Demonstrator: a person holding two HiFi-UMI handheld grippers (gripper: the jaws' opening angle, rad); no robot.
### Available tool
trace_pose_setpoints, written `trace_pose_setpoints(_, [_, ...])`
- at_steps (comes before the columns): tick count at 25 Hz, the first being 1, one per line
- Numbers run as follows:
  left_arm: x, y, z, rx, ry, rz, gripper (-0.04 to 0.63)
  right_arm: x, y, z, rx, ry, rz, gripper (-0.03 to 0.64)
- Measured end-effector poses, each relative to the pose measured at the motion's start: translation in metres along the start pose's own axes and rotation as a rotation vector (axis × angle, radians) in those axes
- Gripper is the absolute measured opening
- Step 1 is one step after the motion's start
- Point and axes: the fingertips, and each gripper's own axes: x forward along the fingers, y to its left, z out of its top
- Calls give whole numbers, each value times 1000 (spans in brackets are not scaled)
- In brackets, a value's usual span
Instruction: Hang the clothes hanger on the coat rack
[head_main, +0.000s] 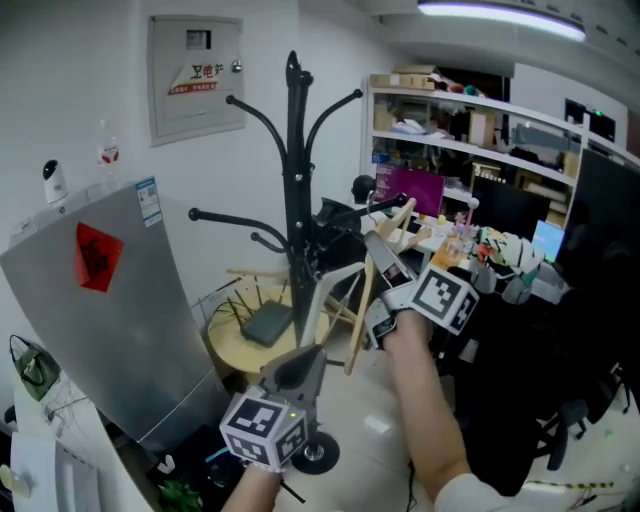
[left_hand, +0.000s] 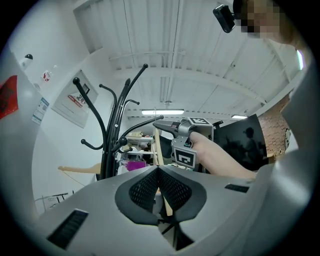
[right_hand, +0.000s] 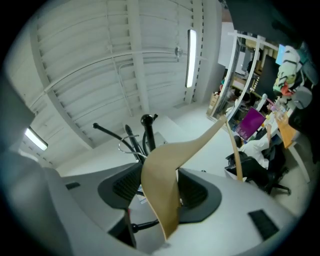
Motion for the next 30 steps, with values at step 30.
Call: trace_pose_setpoints(30, [13,28,-22,-52,35,-103,-3,18,-44,-41,187,-14,-42,247])
